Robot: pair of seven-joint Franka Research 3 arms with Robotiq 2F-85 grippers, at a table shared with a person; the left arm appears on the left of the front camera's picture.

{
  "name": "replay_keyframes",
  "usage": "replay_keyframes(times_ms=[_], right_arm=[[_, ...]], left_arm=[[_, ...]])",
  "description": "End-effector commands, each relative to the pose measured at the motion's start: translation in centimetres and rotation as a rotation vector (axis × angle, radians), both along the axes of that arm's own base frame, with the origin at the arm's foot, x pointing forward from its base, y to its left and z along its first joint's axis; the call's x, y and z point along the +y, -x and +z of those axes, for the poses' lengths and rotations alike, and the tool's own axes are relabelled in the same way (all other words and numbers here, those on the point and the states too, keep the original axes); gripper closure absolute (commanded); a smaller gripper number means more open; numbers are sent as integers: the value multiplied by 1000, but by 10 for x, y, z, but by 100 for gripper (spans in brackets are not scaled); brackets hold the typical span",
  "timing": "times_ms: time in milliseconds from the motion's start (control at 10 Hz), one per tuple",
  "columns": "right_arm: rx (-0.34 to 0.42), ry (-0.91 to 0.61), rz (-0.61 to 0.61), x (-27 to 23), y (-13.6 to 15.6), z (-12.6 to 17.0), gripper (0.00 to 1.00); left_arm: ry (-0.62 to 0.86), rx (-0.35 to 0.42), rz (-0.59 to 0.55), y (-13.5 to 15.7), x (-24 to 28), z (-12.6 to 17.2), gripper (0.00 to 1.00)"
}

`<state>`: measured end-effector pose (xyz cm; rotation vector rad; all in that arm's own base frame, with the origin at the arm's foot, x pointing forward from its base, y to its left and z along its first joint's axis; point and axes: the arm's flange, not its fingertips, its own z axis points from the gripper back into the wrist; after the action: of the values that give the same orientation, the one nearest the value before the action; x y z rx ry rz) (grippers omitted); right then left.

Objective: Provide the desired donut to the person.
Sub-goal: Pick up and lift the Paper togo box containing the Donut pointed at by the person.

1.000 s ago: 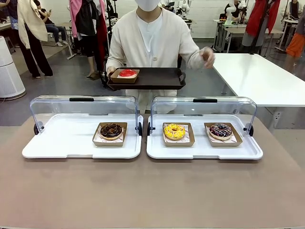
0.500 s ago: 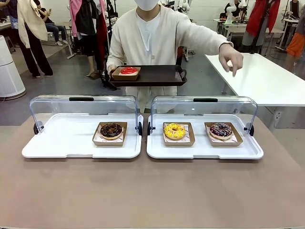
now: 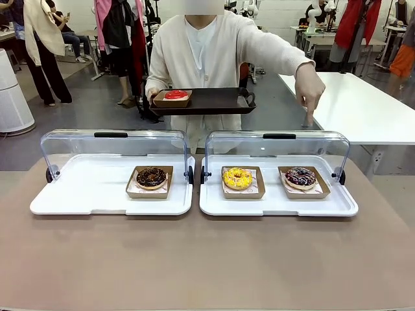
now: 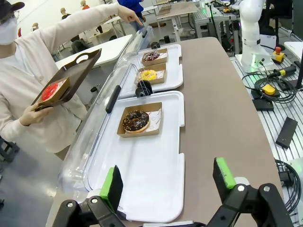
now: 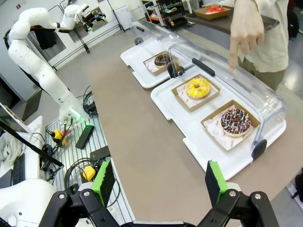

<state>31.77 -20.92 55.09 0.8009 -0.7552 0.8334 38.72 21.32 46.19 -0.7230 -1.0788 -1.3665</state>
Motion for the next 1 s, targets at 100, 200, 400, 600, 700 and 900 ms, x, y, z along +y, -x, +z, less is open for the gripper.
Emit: replay_keyframes(times_ms=[100, 200, 400, 600, 700, 900], right_arm=[[-11, -11, 8, 1, 0, 1, 0], [-11, -11, 8, 1, 0, 1, 0], [0, 0, 0, 0, 0, 0, 0], [68, 244, 185, 38, -16, 17, 0], [77, 335, 236, 64, -35, 28, 0], [73, 526, 362, 122, -50, 41, 0]], left_arm=[[2, -2, 2, 1, 1, 0, 0], [2, -2, 2, 1, 1, 0, 0], [2, -2, 2, 1, 1, 0, 0], [2, -2, 2, 1, 1, 0, 0], [2, -2, 2, 1, 1, 0, 0], [2, -2, 2, 1, 1, 0, 0]])
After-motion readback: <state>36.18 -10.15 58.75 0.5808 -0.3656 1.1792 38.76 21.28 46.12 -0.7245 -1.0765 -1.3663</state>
